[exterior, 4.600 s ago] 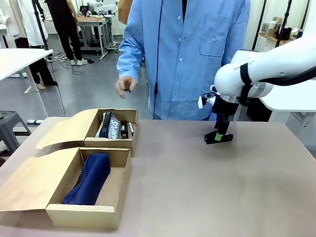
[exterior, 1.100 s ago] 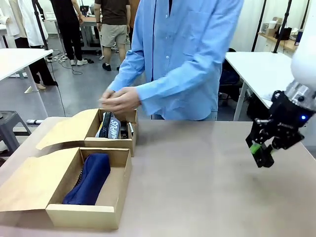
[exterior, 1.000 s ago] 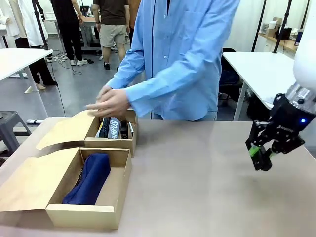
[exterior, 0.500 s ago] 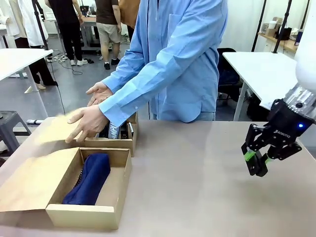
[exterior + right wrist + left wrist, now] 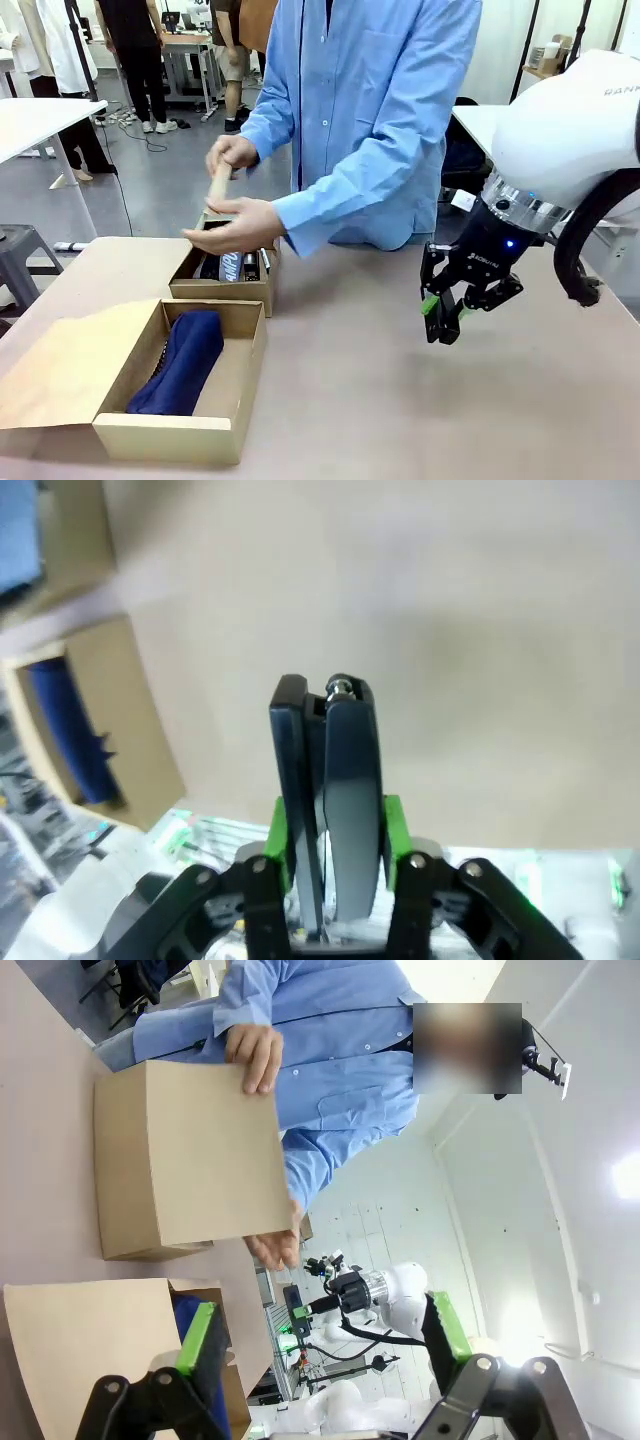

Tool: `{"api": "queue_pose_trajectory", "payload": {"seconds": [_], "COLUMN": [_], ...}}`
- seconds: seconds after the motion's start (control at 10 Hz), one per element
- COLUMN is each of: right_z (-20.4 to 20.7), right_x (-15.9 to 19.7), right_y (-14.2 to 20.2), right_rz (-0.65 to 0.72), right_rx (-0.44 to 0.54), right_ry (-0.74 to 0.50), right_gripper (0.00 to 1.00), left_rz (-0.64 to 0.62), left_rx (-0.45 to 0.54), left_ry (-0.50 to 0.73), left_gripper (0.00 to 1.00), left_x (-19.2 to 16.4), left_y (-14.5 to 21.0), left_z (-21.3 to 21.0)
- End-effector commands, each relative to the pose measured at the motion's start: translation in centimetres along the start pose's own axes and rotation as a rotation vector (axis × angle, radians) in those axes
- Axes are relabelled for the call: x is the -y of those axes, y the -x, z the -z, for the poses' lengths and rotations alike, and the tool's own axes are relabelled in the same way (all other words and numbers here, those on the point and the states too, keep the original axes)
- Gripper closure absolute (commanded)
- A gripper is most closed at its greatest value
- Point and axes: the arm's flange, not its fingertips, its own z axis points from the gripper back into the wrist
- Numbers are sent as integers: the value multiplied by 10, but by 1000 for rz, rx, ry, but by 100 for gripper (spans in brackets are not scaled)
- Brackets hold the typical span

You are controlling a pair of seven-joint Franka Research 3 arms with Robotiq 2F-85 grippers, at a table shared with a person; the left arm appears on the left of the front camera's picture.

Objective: Place items inside the box.
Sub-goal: Pick up a Pencil pouch or Stapler and place it inside the Mailer Box closest to the robot.

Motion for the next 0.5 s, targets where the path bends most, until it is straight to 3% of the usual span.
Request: {"api": "queue_pose_trajectory", "payload": {"seconds": [0.0, 0.1, 0.3, 0.4], "right_z": [-14, -22, -24, -21], "right_x": [14, 58, 96, 100], "right_y": [10, 23, 41, 44], "right_rz": [38, 67, 143, 131], "right_rx": [-61, -70, 30, 48], "right_ry": [80, 64, -34, -13], "right_gripper": [59, 59, 59, 59], "left_rz": [12, 12, 12, 12], "left_rx": [-4, -4, -4, -4], "left_ry": [13, 13, 13, 13], "left_gripper": [0, 0, 0, 0], "left_x": [2, 2, 2, 2], "left_y": [1, 1, 1, 1], "left_z": [1, 1, 1, 1]}}
